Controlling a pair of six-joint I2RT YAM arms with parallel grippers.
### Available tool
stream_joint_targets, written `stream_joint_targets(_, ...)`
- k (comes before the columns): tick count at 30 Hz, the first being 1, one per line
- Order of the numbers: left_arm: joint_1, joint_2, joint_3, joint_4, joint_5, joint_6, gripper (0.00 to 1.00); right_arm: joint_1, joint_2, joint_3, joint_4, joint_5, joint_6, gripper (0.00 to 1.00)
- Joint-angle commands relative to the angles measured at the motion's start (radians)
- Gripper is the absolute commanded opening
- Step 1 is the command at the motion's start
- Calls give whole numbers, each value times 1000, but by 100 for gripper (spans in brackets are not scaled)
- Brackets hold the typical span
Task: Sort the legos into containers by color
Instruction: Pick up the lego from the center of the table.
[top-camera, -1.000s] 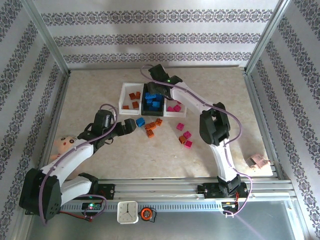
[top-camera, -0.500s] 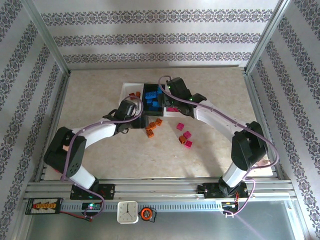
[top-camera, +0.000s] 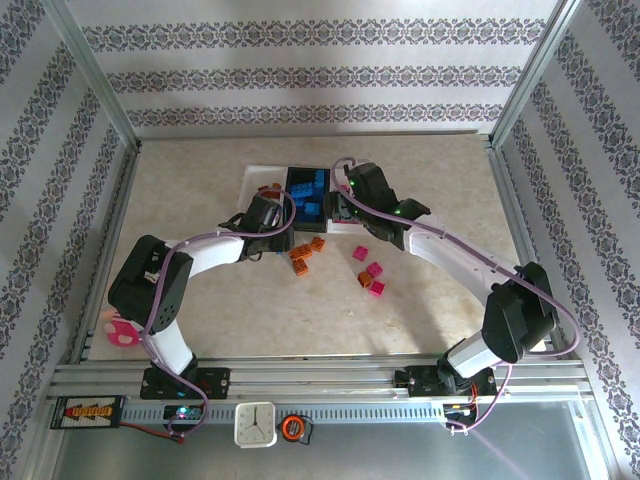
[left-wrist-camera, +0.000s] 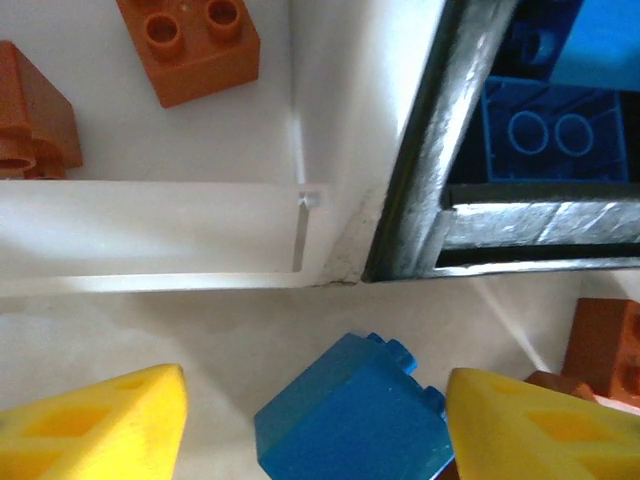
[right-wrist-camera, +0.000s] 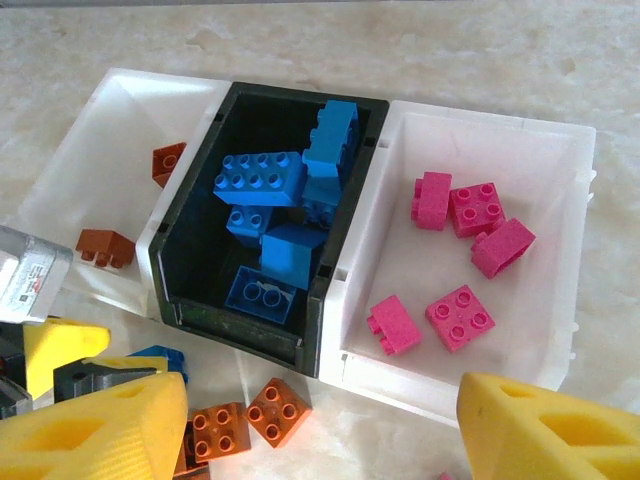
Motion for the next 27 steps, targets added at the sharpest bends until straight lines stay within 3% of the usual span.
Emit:
stream_joint_targets(1, 3, -5, -41, -14, -31, -8, 65, -5, -35, -17, 24, -4, 14, 72)
stream_joint_targets(6, 3, -58, -103, -13, -11, -25, 52, -8, -49, -27, 30, -6, 18, 72)
stream_joint_targets(12, 2, -190, -205, -65, -27, -43, 54, -7, -70, -44, 29, -6, 18, 72)
stream_joint_targets(20, -25, -282, -199, -116, -16, -13, 82, -13, -71, -49, 35, -8, 22, 72)
stream_joint_targets(27, -26, -151, -179, -72, -18, -12, 91, -16, -82, -66, 35, -9, 25, 73)
